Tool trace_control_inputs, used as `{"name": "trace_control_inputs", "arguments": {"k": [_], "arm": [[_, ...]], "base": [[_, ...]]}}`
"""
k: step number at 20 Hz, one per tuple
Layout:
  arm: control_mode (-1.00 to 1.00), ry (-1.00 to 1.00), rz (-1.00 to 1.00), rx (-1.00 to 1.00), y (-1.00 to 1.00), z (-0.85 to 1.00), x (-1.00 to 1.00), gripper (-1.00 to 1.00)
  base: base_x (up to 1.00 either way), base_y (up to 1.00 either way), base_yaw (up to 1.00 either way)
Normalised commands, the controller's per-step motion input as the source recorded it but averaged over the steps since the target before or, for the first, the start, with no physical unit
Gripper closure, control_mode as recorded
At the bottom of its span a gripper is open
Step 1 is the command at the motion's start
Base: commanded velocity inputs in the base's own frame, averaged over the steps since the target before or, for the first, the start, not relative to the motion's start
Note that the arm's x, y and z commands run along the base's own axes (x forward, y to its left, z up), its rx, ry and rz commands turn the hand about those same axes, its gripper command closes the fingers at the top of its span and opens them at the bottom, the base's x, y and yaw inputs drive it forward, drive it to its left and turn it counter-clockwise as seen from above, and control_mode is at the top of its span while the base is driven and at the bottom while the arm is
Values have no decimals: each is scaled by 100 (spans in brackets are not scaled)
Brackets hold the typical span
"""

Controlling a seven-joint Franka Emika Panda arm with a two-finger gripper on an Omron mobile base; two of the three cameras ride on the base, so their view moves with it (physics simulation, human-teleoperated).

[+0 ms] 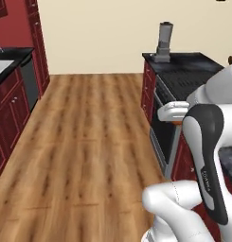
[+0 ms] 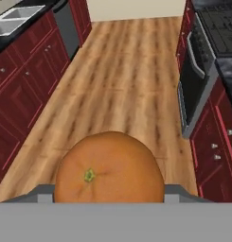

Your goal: Pick the tangerine and pear from the fridge and place them on the plate next to the blender to make a fruit smoothie.

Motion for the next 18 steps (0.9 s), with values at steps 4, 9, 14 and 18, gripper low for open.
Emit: {"name": "trace_control_inputs", "arguments": {"k": [4,9,14,18], "arm": [[100,0,0,0,0,0,0,100],[100,0,0,0,0,0,0,100],[100,0,0,0,0,0,0,100],[100,0,0,0,0,0,0,100]], "base": [[100,-10,10],[100,0,5],[100,0,0],[100,10,-2]]}}
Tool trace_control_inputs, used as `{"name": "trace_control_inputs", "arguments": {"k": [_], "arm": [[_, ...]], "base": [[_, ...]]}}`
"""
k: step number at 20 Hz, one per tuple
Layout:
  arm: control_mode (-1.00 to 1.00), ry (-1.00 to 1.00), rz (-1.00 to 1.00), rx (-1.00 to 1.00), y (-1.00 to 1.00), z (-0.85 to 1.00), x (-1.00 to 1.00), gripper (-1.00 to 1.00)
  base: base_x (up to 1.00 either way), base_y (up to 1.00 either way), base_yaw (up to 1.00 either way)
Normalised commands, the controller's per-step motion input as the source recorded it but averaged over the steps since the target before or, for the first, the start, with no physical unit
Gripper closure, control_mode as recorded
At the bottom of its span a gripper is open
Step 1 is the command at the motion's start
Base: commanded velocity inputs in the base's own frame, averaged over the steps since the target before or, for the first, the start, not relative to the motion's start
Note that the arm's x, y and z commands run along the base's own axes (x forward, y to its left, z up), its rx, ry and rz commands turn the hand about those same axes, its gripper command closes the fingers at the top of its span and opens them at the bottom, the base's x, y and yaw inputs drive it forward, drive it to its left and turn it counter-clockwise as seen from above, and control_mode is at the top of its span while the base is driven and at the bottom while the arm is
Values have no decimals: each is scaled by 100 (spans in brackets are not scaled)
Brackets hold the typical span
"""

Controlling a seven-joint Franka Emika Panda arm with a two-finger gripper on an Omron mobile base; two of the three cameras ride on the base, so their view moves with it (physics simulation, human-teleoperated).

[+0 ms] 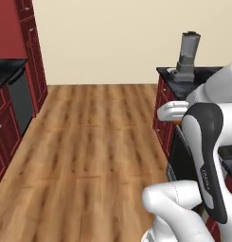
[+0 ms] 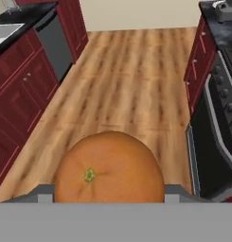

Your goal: Pick the tangerine and pear from the fridge and place them on the plate next to the blender to make a fruit smoothie.

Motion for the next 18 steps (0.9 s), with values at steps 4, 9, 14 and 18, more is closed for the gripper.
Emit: {"name": "trace_control_inputs", "arguments": {"k": [4,9,14,18], "arm": [[100,0,0,0,0,0,0,100],[100,0,0,0,0,0,0,100],[100,0,0,0,0,0,0,100],[100,0,0,0,0,0,0,100]], "base": [[100,27,-11],[100,48,-26],[100,75,-39],[100,81,-42]]}}
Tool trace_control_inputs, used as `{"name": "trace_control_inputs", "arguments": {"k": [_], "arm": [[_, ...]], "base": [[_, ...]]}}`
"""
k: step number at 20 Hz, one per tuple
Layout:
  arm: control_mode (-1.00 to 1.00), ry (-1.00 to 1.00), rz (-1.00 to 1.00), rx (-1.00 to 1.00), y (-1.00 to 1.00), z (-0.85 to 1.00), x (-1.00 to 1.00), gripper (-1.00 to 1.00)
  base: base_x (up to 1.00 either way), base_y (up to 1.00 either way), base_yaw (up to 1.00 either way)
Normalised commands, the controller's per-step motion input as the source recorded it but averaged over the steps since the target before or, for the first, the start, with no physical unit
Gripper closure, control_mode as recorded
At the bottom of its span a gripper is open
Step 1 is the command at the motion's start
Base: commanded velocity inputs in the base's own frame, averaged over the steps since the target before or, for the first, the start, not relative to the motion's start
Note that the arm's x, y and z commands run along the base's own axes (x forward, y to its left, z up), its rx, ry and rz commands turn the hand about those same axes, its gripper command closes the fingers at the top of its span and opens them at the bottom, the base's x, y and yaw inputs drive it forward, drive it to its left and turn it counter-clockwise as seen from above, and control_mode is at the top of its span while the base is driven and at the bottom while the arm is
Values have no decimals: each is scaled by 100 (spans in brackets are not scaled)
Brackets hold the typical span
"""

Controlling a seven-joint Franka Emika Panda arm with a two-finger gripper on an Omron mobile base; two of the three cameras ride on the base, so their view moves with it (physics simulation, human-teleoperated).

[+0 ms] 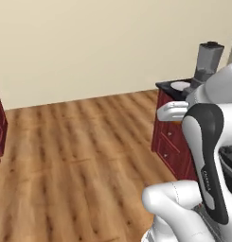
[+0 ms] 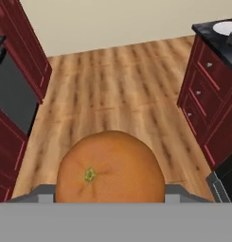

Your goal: Pick the tangerine and pear from the fridge and place them on the plate next to the blender to make a fruit smoothie.

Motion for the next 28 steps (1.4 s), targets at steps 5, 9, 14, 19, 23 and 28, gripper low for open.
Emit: {"name": "trace_control_inputs", "arguments": {"k": [5,9,14,19,23,28], "arm": [[100,0,0,0,0,0,0,100],[100,0,0,0,0,0,0,100],[100,0,0,0,0,0,0,100],[100,0,0,0,0,0,0,100],[100,0,0,0,0,0,0,100],[100,0,0,0,0,0,0,100]], "base": [[100,80,-43],[100,75,-50],[100,79,-56],[100,80,-58],[100,80,-59],[100,79,-64]]}}
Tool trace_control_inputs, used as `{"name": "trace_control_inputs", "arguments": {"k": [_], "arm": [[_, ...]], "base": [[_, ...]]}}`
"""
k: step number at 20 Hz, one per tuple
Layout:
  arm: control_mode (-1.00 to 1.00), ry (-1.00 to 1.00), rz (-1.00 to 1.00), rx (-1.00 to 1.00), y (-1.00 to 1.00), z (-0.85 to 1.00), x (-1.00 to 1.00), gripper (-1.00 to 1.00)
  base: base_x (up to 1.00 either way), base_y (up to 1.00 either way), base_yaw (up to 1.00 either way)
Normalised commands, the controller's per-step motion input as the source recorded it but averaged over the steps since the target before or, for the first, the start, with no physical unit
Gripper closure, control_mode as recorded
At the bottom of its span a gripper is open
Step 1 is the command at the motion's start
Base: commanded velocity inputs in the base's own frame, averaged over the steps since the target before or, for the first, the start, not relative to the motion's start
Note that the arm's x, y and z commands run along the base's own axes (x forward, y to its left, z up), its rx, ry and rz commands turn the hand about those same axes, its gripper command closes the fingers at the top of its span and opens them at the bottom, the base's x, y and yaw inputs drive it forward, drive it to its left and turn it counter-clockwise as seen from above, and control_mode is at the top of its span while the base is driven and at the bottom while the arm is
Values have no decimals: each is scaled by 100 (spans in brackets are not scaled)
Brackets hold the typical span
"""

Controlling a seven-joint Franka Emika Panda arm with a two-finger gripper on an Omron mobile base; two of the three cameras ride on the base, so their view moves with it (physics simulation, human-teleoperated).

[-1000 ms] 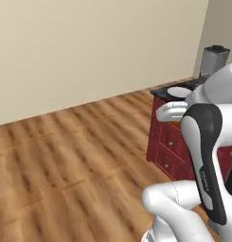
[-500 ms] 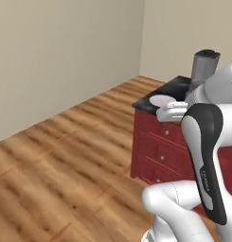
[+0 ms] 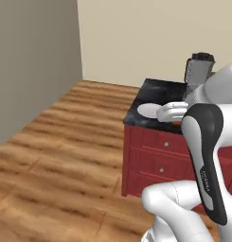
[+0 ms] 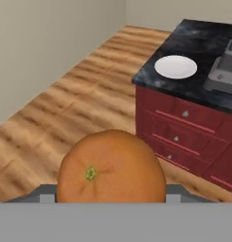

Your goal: Pick the tangerine and pear from the fridge and place them on the plate next to the blender to make a fruit smoothie.

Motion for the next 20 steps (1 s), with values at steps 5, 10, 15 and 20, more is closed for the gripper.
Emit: {"name": "trace_control_inputs", "arguments": {"k": [5,10,15,20], "arm": [[100,0,0,0,0,0,0,100],[100,0,0,0,0,0,0,100],[100,0,0,0,0,0,0,100],[-100,9,0,-6,0,-20,48,100]], "base": [[89,63,-66],[92,52,-63],[95,2,-47],[35,0,-7]]}}
